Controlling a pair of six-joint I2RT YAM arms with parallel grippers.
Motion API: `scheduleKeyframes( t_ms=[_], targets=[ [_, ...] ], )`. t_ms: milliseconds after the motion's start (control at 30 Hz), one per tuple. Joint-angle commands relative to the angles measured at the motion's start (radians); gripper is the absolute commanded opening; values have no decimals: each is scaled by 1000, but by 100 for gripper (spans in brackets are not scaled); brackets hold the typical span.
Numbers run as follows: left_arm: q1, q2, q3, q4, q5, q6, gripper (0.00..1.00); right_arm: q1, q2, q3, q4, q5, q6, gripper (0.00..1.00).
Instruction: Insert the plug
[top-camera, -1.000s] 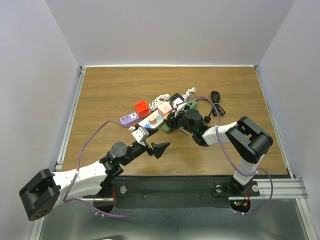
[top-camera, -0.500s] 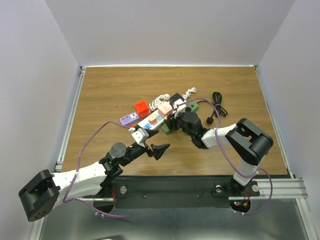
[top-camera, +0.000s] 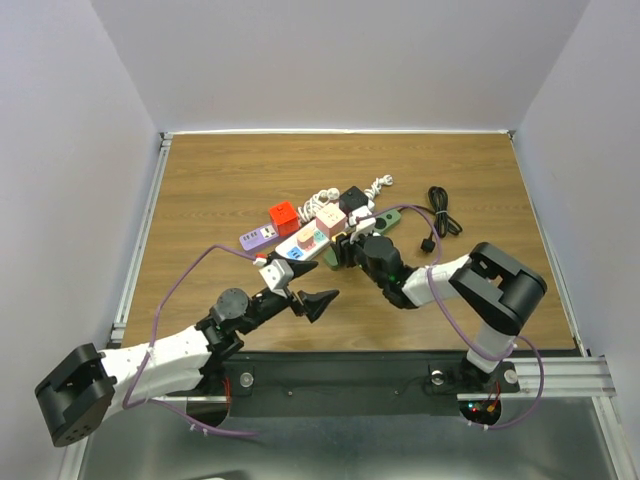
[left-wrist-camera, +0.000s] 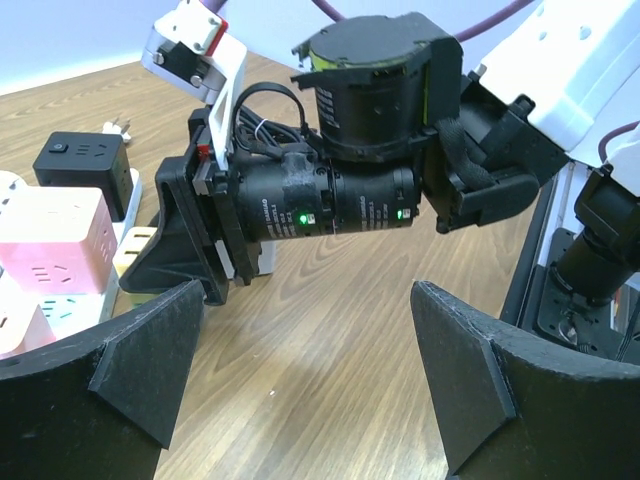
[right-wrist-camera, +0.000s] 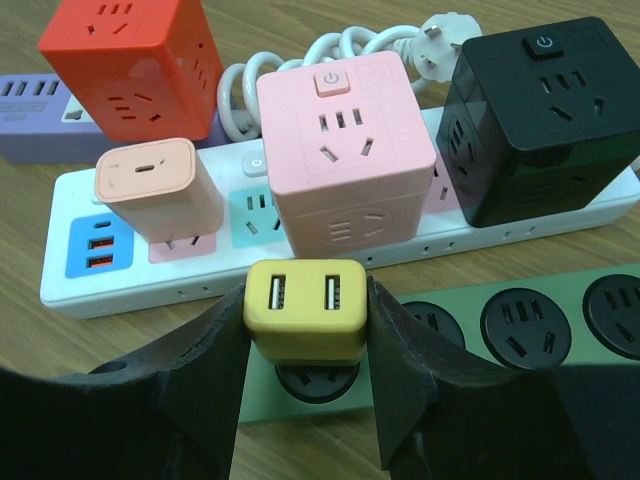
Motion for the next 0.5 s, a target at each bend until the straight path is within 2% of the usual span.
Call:
scheduleKeyframes(
  t_ms=[0,467],
  targets=[
    [2,-30,-13,65,26,-6,95,72,98,-102,-356,-9,85,0],
    [2,-33,-8,59,18,-3,95,108,190,-125,-304,5,149,0]
  ],
)
